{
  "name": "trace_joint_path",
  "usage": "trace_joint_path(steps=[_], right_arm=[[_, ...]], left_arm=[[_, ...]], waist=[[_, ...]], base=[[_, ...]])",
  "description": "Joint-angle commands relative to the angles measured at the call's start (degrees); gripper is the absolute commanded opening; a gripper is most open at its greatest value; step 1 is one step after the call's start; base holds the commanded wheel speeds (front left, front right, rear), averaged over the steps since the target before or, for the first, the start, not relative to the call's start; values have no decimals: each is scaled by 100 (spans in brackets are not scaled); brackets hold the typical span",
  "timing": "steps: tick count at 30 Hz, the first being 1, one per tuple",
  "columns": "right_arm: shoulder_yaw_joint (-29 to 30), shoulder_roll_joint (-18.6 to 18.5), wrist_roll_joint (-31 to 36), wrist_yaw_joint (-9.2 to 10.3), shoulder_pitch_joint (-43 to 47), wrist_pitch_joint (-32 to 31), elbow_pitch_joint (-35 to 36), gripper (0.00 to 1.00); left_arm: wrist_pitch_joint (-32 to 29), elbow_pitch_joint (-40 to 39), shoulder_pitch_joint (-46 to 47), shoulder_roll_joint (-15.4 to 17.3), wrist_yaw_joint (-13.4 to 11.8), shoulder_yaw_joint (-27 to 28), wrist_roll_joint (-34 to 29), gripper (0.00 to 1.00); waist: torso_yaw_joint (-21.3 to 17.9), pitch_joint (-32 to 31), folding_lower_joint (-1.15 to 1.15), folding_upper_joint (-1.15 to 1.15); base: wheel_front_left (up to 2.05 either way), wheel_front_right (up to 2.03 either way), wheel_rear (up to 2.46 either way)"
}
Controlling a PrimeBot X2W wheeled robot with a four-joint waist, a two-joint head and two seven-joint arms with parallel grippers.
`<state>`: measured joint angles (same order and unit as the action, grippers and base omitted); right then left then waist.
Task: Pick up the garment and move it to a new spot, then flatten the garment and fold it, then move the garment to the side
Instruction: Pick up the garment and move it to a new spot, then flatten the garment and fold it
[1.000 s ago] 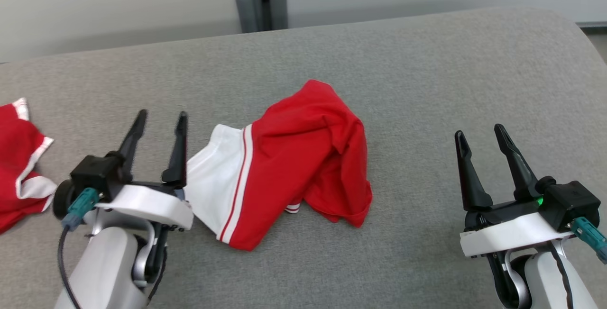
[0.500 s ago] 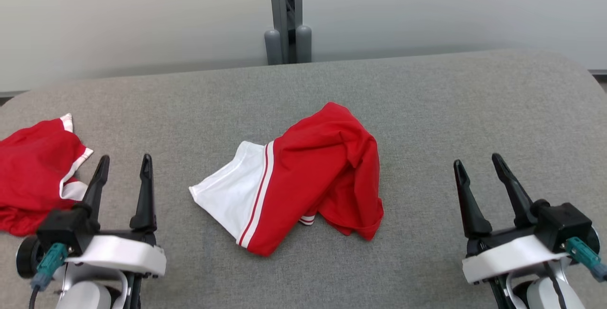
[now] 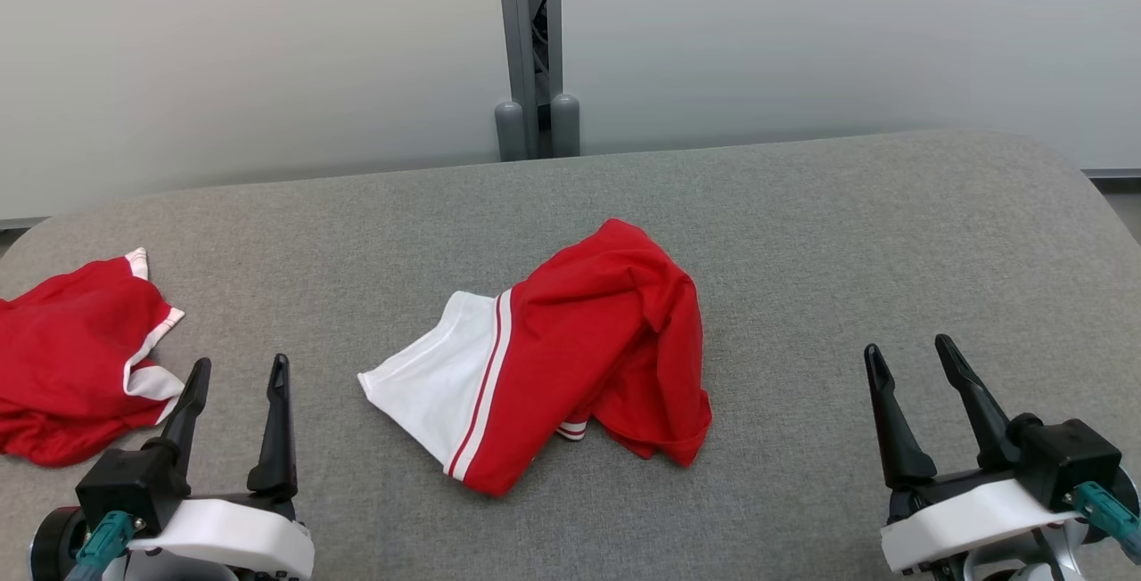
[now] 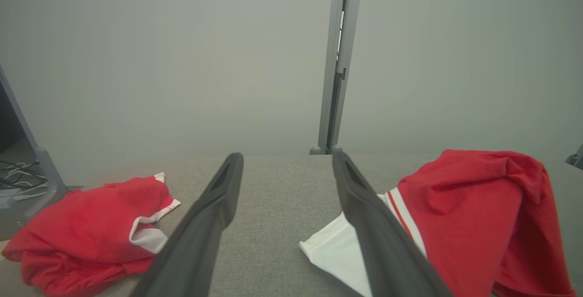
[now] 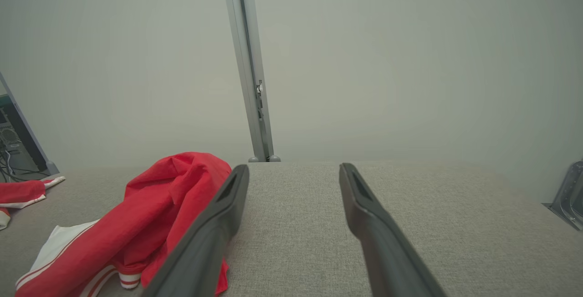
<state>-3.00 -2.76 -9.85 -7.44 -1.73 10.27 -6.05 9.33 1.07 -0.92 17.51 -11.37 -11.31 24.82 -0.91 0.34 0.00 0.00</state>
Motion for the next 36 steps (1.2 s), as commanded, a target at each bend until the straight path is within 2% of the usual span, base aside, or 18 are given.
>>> trace_joint_path(steps=[1, 36], right_arm=[[3, -32, -21, -10, 24, -7, 52, 100], [-115, -32, -87, -10, -5, -56, -106, 100]], left_arm=[[-9, -4, -49, 51, -46, 31, 23, 100], [71, 170, -99, -12, -146, -50, 176, 100]], waist=[[-2, 1, 0, 0], [-75, -87, 0, 0]], base=[[0, 0, 0], [0, 0, 0]])
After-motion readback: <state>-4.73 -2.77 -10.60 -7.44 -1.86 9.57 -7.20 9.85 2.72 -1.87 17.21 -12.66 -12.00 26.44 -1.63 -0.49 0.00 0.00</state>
